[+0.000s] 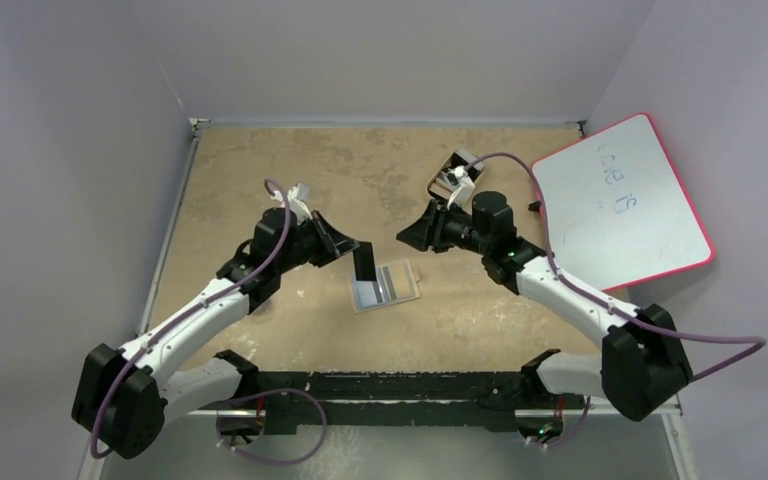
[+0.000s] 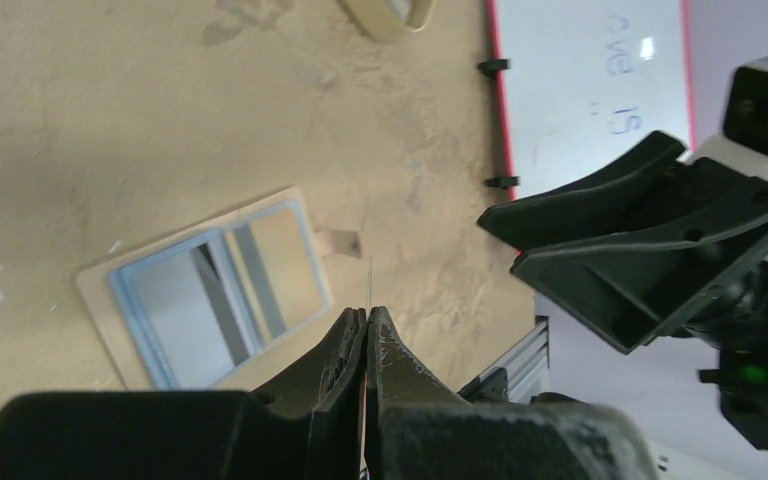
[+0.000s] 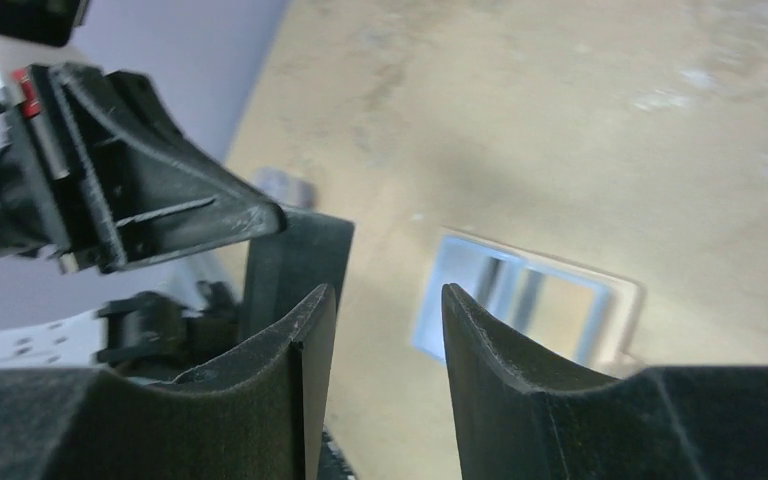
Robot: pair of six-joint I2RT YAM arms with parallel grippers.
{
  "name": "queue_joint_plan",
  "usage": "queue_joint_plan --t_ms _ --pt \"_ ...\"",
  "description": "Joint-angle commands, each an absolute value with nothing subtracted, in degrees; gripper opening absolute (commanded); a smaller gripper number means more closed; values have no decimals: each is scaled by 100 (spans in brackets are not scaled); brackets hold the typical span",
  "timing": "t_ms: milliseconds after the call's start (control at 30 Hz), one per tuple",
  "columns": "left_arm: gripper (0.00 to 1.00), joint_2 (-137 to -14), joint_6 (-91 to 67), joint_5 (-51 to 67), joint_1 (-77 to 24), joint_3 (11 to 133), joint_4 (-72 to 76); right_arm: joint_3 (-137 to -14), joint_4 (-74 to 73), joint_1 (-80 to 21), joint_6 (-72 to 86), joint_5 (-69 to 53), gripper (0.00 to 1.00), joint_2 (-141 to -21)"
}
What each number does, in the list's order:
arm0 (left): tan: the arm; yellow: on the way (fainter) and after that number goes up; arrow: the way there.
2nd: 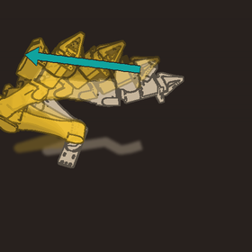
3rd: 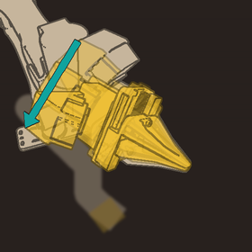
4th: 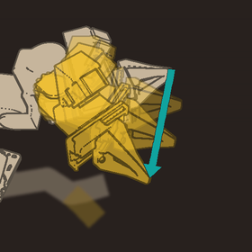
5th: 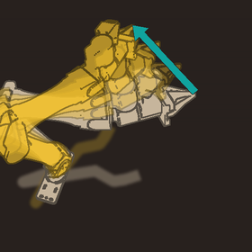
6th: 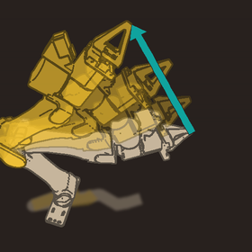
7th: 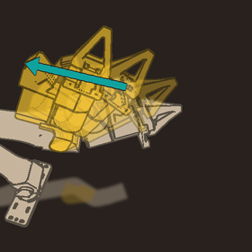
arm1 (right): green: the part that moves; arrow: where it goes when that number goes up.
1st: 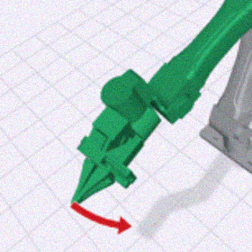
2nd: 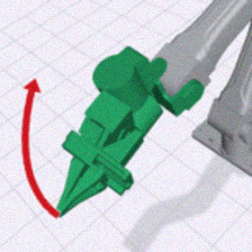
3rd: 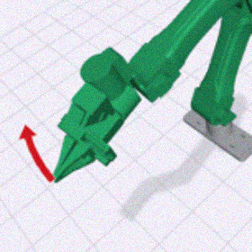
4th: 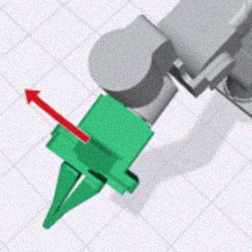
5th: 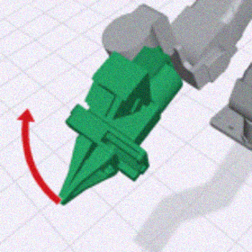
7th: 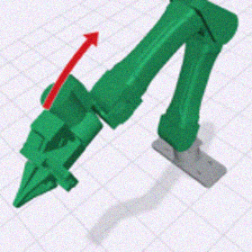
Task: Put the credit cards into the card holder
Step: Pick up the credit card from the storage box, then insert the credit card into the card holder.
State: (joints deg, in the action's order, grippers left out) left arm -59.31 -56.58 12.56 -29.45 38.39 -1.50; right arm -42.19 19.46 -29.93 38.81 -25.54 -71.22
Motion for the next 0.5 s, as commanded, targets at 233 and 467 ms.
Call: queue_joint_plan --t_ms 233,467 --pt "0 -7110 -6072 1293 -2971 3265 1071 -4814 476 -3006 2448 -1209 52 -8288" --pt "0 -7839 -6138 1526 -2971 3168 1570 -4914 257 -3045 2103 -1107 52 -8803"
